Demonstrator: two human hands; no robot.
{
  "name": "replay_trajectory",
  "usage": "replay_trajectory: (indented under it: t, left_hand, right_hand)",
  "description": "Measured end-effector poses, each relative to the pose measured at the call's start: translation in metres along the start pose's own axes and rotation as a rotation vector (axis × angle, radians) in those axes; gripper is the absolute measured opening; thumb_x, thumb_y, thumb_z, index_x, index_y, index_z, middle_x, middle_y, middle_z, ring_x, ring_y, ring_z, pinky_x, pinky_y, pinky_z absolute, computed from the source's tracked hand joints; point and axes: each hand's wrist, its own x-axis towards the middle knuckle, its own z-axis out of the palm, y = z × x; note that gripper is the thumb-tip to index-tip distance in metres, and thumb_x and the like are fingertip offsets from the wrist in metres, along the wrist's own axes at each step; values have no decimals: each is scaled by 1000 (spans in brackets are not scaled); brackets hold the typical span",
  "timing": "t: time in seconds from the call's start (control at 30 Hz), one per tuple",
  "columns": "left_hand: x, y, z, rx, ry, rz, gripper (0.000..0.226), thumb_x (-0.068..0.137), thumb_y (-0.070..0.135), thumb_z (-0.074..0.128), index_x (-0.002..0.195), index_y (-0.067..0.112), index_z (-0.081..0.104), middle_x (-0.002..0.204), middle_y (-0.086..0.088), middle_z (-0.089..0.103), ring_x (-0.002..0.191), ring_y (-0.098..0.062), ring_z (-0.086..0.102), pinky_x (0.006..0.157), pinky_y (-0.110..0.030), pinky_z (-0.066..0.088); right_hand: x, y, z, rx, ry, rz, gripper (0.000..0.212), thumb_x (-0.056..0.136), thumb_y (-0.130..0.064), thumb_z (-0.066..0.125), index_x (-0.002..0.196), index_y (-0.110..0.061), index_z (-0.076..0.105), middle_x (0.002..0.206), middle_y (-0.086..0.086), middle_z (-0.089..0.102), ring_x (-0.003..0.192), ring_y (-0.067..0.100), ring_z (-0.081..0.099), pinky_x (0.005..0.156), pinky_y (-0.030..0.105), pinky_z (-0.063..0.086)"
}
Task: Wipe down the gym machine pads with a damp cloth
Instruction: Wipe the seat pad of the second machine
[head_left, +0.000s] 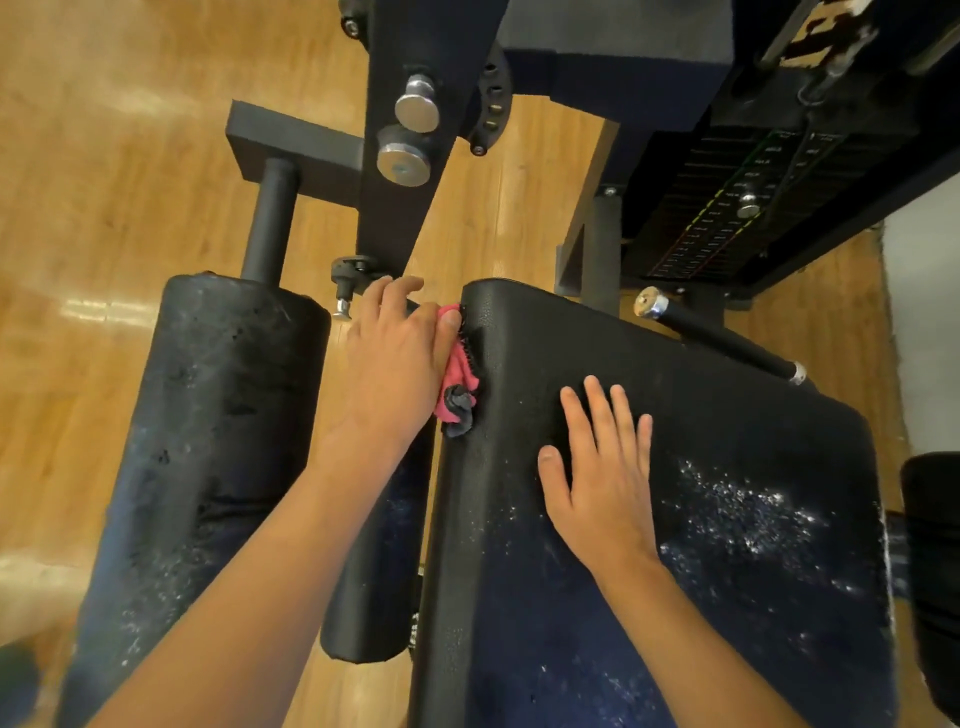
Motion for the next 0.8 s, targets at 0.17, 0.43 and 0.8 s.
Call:
replay_trajectory:
  t: [0.17, 0.43, 0.8]
  left_hand:
    - [3, 4, 22, -331, 98, -51, 41, 110, 28, 44, 110, -1, 73, 129, -12, 57, 127, -26, 47, 114, -36, 32]
    - [-4, 36, 57, -708, 246, -208, 27, 98, 36, 65, 120, 21, 68, 120, 6, 58, 114, -11, 53, 95, -30, 47]
    - [-24, 31, 62, -840, 90, -187, 49, 104, 17, 50, 153, 18, 46, 162, 3, 36, 152, -14, 27, 125, -43, 26]
  right_hand:
    - [24, -22, -4, 62, 2, -29, 63, 102, -45, 30, 161, -25, 25, 171, -4, 13, 159, 14, -5, 128, 49, -3]
    - [29, -31, 16, 1, 27, -18, 63, 104, -45, 27, 163, -25, 19, 173, -4, 4, 158, 14, -11, 128, 49, -1]
    - [27, -30, 17, -4, 64, -31, 63, 102, -39, 28, 163, -24, 23, 172, -3, 10, 159, 14, -6, 129, 47, 0]
